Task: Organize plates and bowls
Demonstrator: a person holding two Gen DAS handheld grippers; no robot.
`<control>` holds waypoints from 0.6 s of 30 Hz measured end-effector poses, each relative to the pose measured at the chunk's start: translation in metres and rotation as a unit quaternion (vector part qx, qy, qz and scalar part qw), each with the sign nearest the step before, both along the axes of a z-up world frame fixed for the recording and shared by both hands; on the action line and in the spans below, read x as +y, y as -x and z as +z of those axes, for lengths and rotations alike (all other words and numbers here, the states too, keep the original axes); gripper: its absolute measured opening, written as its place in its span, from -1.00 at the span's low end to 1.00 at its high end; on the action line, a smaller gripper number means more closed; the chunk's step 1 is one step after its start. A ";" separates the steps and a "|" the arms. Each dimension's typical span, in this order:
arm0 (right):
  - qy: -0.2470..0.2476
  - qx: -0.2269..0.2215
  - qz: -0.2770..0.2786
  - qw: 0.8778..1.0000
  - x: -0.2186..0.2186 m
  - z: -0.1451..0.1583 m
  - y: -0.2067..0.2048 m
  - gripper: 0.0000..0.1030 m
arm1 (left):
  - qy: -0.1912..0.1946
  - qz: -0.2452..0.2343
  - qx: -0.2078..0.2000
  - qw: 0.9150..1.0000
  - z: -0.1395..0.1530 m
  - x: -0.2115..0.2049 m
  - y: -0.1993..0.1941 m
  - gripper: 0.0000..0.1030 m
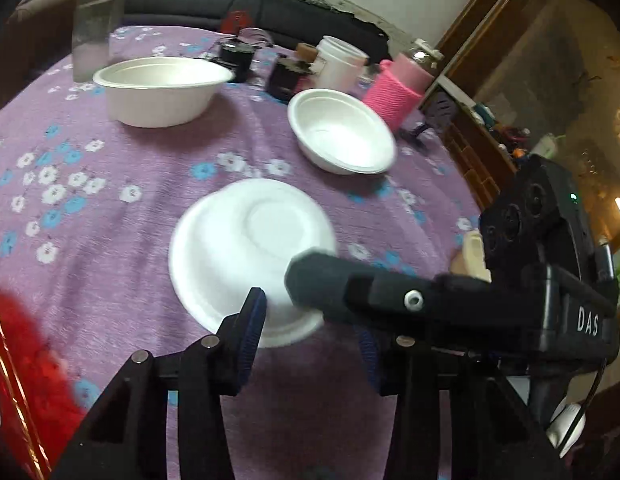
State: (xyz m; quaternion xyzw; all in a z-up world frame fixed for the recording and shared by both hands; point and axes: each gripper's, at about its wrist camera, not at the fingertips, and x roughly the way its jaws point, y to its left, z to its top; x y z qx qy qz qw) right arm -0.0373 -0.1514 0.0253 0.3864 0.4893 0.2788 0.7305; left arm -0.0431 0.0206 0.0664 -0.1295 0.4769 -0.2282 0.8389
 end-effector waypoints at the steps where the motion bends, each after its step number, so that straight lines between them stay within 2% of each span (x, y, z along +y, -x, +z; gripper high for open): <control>1: 0.016 -0.018 -0.013 1.000 -0.003 0.008 0.006 0.58 | 0.007 0.011 -0.002 1.000 0.002 0.004 0.000 -0.12; 2: 0.031 -0.027 -0.024 0.999 -0.006 0.014 0.009 0.58 | 0.008 0.033 -0.008 0.999 0.005 0.013 -0.002 -0.07; 3: 0.063 -0.035 -0.046 0.996 -0.011 0.022 0.012 0.57 | 0.003 0.052 -0.011 0.999 0.006 0.019 -0.006 0.12; 5: 0.098 -0.041 -0.067 0.992 -0.015 0.026 0.012 0.58 | 0.002 0.093 -0.003 0.996 0.002 0.035 -0.018 0.21; 7: 0.110 -0.030 -0.080 0.990 -0.019 0.021 0.005 0.58 | 0.018 0.127 0.023 0.992 -0.009 0.052 -0.031 0.22; 9: 0.121 -0.007 -0.090 0.988 -0.019 0.009 -0.004 0.57 | 0.003 0.153 0.043 0.987 -0.024 0.061 -0.039 0.22; 10: 0.124 0.005 -0.091 0.988 -0.018 0.001 -0.010 0.57 | 0.005 0.158 0.048 0.986 -0.030 0.064 -0.040 0.37; 11: 0.126 0.017 -0.093 0.988 -0.018 -0.005 -0.015 0.57 | 0.014 0.164 0.049 0.985 -0.033 0.068 -0.041 0.41; 12: 0.118 0.029 -0.093 0.988 -0.017 -0.013 -0.020 0.58 | 0.018 0.165 0.051 0.985 -0.034 0.067 -0.042 0.43; 14: 0.101 0.024 -0.092 0.990 -0.013 -0.015 -0.024 0.60 | 0.027 0.162 0.051 0.985 -0.035 0.066 -0.044 0.43; 16: 0.073 0.026 -0.096 0.992 -0.015 -0.017 -0.028 0.80 | 0.050 0.158 0.058 0.984 -0.038 0.070 -0.045 0.43; 18: 0.033 0.028 -0.093 0.995 -0.018 -0.022 -0.030 0.81 | 0.077 0.160 0.067 0.982 -0.041 0.075 -0.044 0.44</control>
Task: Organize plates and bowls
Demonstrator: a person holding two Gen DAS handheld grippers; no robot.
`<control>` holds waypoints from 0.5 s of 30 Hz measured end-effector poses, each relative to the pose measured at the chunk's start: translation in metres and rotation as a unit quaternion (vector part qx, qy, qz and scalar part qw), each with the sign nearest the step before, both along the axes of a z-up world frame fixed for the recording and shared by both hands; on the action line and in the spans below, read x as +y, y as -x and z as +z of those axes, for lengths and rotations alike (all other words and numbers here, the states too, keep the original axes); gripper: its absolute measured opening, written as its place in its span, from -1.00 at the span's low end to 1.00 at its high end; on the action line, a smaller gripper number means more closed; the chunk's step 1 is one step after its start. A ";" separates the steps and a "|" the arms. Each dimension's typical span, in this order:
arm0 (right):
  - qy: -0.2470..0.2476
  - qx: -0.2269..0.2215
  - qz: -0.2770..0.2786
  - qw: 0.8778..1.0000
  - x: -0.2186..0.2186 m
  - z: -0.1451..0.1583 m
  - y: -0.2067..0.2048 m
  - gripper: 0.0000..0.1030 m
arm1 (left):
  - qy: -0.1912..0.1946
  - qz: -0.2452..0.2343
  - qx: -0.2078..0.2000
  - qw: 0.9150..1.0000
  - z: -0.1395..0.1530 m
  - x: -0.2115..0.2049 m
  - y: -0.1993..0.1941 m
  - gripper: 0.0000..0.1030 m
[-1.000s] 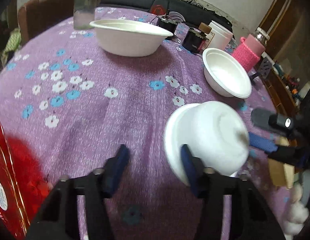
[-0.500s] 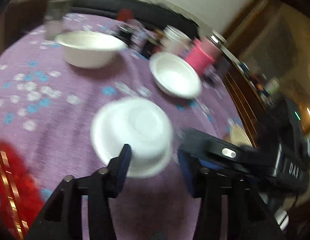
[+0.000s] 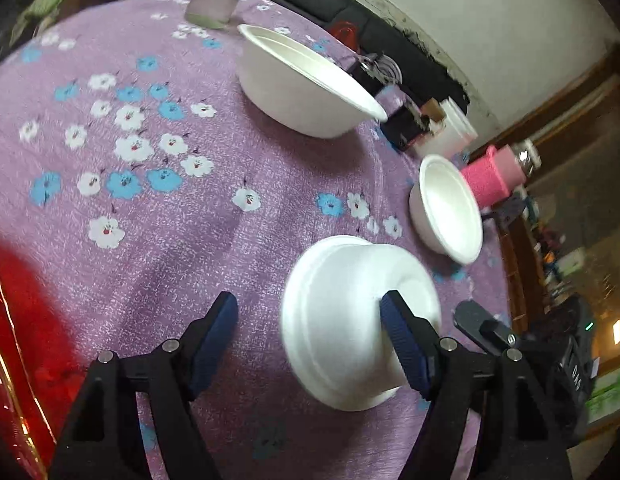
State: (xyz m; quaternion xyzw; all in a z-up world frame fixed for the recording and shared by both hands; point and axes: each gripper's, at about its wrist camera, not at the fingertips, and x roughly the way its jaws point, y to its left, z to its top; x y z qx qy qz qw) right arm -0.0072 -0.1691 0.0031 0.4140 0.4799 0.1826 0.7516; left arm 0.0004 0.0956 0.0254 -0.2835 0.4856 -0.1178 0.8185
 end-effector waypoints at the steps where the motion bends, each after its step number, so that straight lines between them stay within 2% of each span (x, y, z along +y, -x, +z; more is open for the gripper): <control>1: -0.064 0.000 0.018 0.998 0.000 -0.008 -0.001 0.80 | 0.010 -0.007 0.002 1.000 -0.002 -0.001 0.000 0.48; 2: -0.095 0.000 0.023 0.995 0.000 -0.011 0.001 0.80 | 0.010 -0.008 0.000 1.000 -0.003 -0.001 0.000 0.48; 4: -0.089 -0.014 0.030 0.996 0.007 -0.006 0.004 0.81 | 0.011 -0.005 -0.002 1.000 -0.003 -0.002 0.001 0.61; 6: -0.106 -0.020 0.036 0.994 0.010 -0.003 0.003 0.83 | 0.015 0.003 -0.008 1.000 -0.001 0.001 0.002 0.63; 9: -0.143 -0.031 0.036 0.989 0.008 -0.001 0.001 0.83 | 0.047 0.010 -0.002 0.999 0.000 0.011 0.003 0.63; 11: -0.167 -0.042 0.050 0.984 0.010 0.002 0.001 0.81 | 0.084 0.005 0.003 0.996 0.000 0.016 0.003 0.64; 14: -0.183 -0.064 0.075 0.978 0.024 0.015 0.001 0.77 | 0.075 0.009 -0.010 0.997 0.013 0.018 0.007 0.69; 15: -0.191 -0.074 0.086 0.975 0.030 0.020 0.000 0.69 | 0.079 0.008 -0.014 0.997 0.016 0.019 0.009 0.70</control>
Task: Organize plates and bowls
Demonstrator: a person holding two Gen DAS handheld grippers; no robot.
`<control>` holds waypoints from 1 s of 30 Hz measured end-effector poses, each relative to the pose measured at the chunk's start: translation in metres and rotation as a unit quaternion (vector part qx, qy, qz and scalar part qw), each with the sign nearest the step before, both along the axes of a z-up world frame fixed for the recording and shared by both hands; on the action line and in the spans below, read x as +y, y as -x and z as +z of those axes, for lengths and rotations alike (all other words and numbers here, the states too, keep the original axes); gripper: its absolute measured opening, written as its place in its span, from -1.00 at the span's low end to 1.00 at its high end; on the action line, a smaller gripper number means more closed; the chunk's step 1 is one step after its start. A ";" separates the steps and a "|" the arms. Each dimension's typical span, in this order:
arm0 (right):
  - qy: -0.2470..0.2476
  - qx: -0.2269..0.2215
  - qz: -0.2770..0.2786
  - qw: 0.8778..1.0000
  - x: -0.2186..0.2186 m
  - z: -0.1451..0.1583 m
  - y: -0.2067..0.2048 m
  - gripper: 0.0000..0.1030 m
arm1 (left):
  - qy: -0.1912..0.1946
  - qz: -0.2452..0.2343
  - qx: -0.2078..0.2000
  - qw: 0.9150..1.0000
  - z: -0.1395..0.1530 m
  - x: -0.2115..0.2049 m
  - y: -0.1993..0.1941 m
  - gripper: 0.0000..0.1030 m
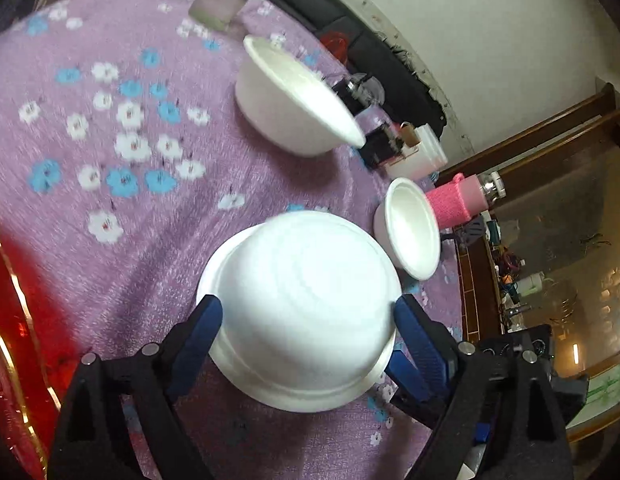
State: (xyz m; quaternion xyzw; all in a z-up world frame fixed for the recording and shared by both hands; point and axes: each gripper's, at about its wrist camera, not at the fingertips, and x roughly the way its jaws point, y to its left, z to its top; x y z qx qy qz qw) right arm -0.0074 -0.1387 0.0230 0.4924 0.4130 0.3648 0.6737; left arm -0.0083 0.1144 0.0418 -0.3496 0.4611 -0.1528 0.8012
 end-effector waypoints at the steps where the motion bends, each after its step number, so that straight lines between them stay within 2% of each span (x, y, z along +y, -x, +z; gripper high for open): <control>1: -0.012 -0.010 0.012 1.000 0.006 0.004 -0.001 0.40 | 0.019 -0.013 0.003 1.000 0.000 -0.001 0.000 0.70; 3: -0.047 -0.015 0.021 0.999 0.014 0.007 -0.004 0.05 | 0.056 -0.017 0.019 0.998 -0.006 0.001 0.001 0.70; 6: 0.005 -0.006 0.013 1.000 0.028 0.008 -0.010 -0.01 | 0.052 -0.008 0.031 0.998 -0.013 0.007 -0.001 0.70; 7: 0.020 0.000 0.013 1.000 0.034 0.006 -0.012 -0.15 | 0.055 -0.004 0.035 0.998 -0.015 0.010 -0.002 0.61; 9: 0.035 0.008 0.007 0.999 0.041 0.001 -0.017 -0.19 | 0.056 -0.010 0.046 0.997 -0.016 0.012 -0.002 0.59; 12: 0.068 -0.002 0.001 0.998 0.056 0.009 -0.022 -0.25 | 0.043 -0.015 0.048 0.998 -0.011 0.011 0.000 0.58; 14: 0.107 -0.019 -0.005 0.994 0.063 0.019 -0.025 -0.36 | 0.041 -0.013 0.044 0.998 -0.006 0.016 0.003 0.56; 15: 0.134 -0.030 -0.007 0.991 0.068 0.026 -0.028 -0.61 | 0.041 -0.015 0.043 0.998 -0.003 0.017 0.003 0.55; 17: 0.170 -0.043 -0.010 0.984 0.065 0.034 -0.029 -0.62 | 0.036 -0.018 0.043 0.998 0.003 0.020 0.006 0.55; 19: 0.203 -0.052 -0.021 0.978 0.061 0.041 -0.028 -0.61 | 0.025 -0.019 0.024 0.999 0.015 0.024 0.010 0.57; 20: 0.218 -0.052 -0.032 0.974 0.055 0.044 -0.026 -0.53 | 0.004 -0.020 0.012 1.000 0.022 0.023 0.010 0.57; 21: 0.238 -0.048 -0.045 0.969 0.048 0.046 -0.025 -0.12 | -0.019 -0.017 0.005 1.000 0.025 0.023 0.007 0.60; 22: 0.256 -0.040 -0.062 0.964 0.039 0.043 -0.023 0.43 | -0.042 -0.011 0.004 0.999 0.027 0.021 0.002 0.61; 23: 0.267 -0.033 -0.081 0.960 0.029 0.041 -0.022 0.60 | -0.050 -0.006 0.010 0.999 0.025 0.020 -0.005 0.61; 24: 0.273 -0.023 -0.100 0.957 0.018 0.033 -0.021 0.68 | -0.051 -0.003 0.018 0.999 0.022 0.020 -0.011 0.61; 27: 0.256 0.026 -0.124 0.958 -0.004 0.007 -0.026 0.68 | -0.061 0.013 0.045 0.997 0.008 0.013 -0.034 0.61; 30: 0.230 0.071 -0.113 0.964 -0.010 -0.022 -0.039 0.68 | -0.061 0.020 0.081 0.995 -0.014 0.006 -0.053 0.61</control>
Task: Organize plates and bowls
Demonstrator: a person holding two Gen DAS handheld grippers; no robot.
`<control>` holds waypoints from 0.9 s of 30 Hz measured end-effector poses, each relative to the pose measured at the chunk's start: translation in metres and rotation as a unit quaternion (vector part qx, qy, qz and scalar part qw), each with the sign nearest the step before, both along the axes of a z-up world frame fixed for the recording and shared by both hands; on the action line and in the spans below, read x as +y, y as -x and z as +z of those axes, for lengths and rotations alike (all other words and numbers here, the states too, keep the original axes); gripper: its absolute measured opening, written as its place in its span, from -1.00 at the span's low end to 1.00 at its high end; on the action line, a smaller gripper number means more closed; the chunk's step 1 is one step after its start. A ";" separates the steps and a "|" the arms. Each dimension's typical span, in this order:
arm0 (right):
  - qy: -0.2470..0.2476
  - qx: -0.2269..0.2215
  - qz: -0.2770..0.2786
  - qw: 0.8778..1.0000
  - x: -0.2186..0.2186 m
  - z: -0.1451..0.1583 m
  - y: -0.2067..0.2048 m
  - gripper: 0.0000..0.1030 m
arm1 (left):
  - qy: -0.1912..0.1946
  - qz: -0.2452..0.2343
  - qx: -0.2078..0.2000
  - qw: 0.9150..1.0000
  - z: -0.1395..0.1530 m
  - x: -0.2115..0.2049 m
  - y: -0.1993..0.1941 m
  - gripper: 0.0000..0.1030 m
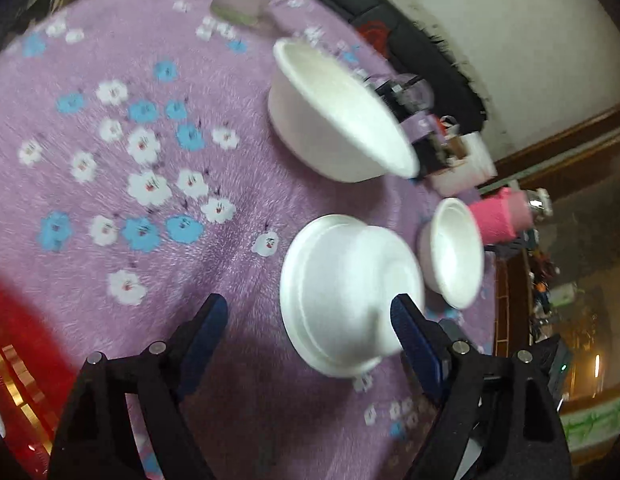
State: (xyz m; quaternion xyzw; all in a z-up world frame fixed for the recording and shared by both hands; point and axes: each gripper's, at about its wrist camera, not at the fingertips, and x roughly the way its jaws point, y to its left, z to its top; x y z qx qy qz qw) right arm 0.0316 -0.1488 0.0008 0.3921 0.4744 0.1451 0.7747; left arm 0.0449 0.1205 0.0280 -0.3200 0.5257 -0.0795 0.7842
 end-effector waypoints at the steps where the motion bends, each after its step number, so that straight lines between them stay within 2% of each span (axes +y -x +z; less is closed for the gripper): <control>1: -0.014 -0.009 -0.004 1.000 0.001 -0.002 -0.003 0.70 | 0.006 0.004 0.006 1.000 -0.005 -0.001 -0.004 0.68; 2: -0.021 -0.011 -0.004 1.000 0.000 -0.004 -0.006 0.71 | 0.005 0.017 -0.009 1.000 -0.002 0.001 -0.005 0.68; 4: -0.052 -0.013 0.005 0.999 -0.001 -0.007 -0.014 0.74 | 0.020 0.015 0.001 1.000 -0.007 -0.002 -0.013 0.73; 5: -0.077 -0.018 0.015 0.997 0.001 -0.008 -0.017 0.75 | 0.021 0.018 -0.006 1.000 -0.006 -0.002 -0.014 0.73; 7: -0.185 -0.025 0.044 0.981 0.008 -0.019 -0.026 0.76 | 0.015 0.011 -0.011 1.000 -0.005 -0.004 -0.015 0.78; 8: -0.196 -0.026 0.036 0.980 0.008 -0.021 -0.026 0.75 | 0.019 0.008 -0.012 1.000 -0.006 -0.005 -0.016 0.78; 10: -0.188 -0.042 0.033 0.981 0.010 -0.021 -0.029 0.69 | 0.028 0.005 -0.011 1.000 -0.007 -0.004 -0.018 0.78; 12: -0.201 -0.046 0.031 0.978 0.010 -0.023 -0.035 0.65 | 0.035 0.006 -0.010 0.999 -0.007 0.000 -0.017 0.80; 14: -0.215 -0.049 0.033 0.975 0.006 -0.024 -0.035 0.50 | 0.050 0.011 -0.009 0.999 -0.008 0.005 -0.016 0.84; 16: -0.248 -0.050 0.051 0.966 0.006 -0.027 -0.038 0.28 | 0.080 0.025 -0.009 0.996 -0.010 0.016 -0.015 0.97; 18: -0.295 -0.056 0.076 0.951 0.015 -0.031 -0.041 0.19 | 0.101 0.033 -0.011 0.994 -0.011 0.024 -0.017 0.99; 20: -0.312 -0.051 0.101 0.943 0.028 -0.035 -0.045 -0.04 | 0.126 0.027 0.001 0.992 -0.016 0.027 -0.019 0.95; 21: -0.313 -0.048 0.120 0.941 0.044 -0.033 -0.047 -0.13 | 0.123 0.026 0.001 0.992 -0.016 0.026 -0.019 0.95; 22: -0.309 -0.049 0.127 0.941 0.054 -0.032 -0.049 -0.14 | 0.119 0.033 -0.001 0.992 -0.015 0.029 -0.017 0.91; 25: -0.295 -0.058 0.114 0.947 0.067 -0.025 -0.052 -0.27 | 0.163 0.053 0.014 0.985 -0.021 0.047 -0.018 0.83; 27: -0.280 -0.050 0.101 0.953 0.070 -0.023 -0.053 -0.31 | 0.171 0.057 0.018 0.983 -0.021 0.055 -0.017 0.78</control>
